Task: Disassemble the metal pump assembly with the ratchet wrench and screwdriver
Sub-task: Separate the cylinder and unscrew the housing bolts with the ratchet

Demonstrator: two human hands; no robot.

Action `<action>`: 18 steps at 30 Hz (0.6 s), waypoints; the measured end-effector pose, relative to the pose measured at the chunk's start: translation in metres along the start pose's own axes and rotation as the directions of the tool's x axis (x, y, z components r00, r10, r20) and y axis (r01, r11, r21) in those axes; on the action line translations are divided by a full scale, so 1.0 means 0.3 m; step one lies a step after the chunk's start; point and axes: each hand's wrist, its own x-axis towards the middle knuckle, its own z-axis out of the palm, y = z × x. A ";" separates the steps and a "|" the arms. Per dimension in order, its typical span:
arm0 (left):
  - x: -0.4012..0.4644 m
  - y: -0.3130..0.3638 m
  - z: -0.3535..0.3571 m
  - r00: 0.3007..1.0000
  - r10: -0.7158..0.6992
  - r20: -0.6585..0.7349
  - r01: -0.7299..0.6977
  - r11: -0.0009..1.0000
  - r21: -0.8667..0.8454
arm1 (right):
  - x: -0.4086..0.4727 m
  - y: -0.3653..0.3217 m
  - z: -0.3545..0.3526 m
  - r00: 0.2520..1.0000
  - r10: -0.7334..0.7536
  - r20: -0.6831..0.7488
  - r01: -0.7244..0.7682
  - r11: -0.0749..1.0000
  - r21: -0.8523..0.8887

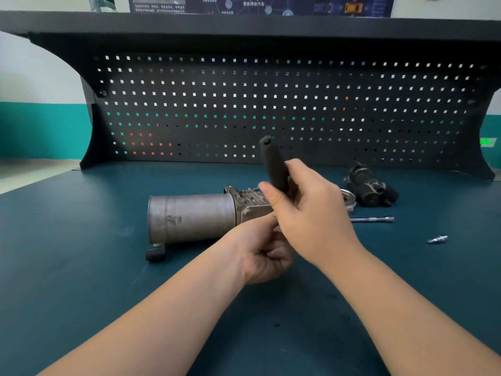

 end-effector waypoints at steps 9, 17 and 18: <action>-0.001 0.005 0.026 0.999 -0.017 -0.030 0.013 0.992 -0.127 | 0.014 0.105 -0.009 0.216 0.962 0.165 -0.488 -0.040 0.872; -0.002 0.003 -0.001 1.000 0.002 -0.018 -0.002 1.000 0.002 | 0.008 0.034 -0.006 0.997 0.052 -0.049 -0.047 0.994 0.102; -0.004 0.005 -0.004 1.000 0.006 -0.026 -0.006 1.000 0.010 | 0.003 0.029 0.002 0.999 -0.043 -0.004 0.044 0.998 0.036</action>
